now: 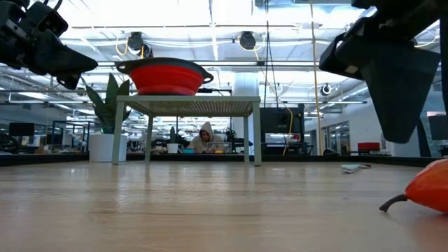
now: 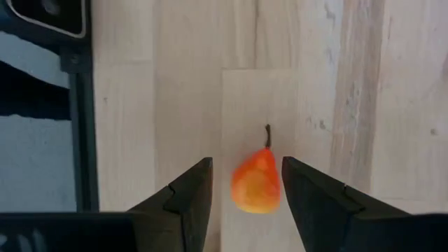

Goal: Pick & Place Fruit
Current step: Put the pear into the red strainer bowl on the shelf

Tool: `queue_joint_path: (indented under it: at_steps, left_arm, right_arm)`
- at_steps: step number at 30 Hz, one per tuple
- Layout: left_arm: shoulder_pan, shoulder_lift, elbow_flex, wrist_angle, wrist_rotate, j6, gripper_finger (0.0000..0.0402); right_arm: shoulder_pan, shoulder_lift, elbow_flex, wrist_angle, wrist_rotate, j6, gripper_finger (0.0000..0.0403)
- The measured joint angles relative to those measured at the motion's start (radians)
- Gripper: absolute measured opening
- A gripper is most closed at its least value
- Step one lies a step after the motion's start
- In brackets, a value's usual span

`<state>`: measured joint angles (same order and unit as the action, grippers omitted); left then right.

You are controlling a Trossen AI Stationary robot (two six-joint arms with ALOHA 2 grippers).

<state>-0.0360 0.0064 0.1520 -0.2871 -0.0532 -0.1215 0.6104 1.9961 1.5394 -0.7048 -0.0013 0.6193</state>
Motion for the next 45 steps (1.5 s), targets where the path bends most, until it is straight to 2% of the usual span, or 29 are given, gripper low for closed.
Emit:
queue_joint_path:
  at_steps: [7,19,32,45]
  left_arm:
    - [0.000,0.000,0.000,0.000,0.000,0.000,0.0026]
    - [0.000,0.000,0.000,0.000,0.000,0.010,0.0026]
    - [0.000,0.000,0.000,0.000,0.000,0.004,0.0026]
    - [0.000,0.000,0.000,0.000,0.000,0.000,0.0026]
  right_arm:
    - [0.011,0.000,0.000,0.039,0.001,0.031,0.0166]
    - [0.036,0.095,0.001,0.016,0.019,0.085,0.0167]
    - [0.046,0.106,0.003,0.001,0.035,0.094,0.0166]
    - [0.009,0.107,0.001,-0.006,0.023,0.095,0.0105]
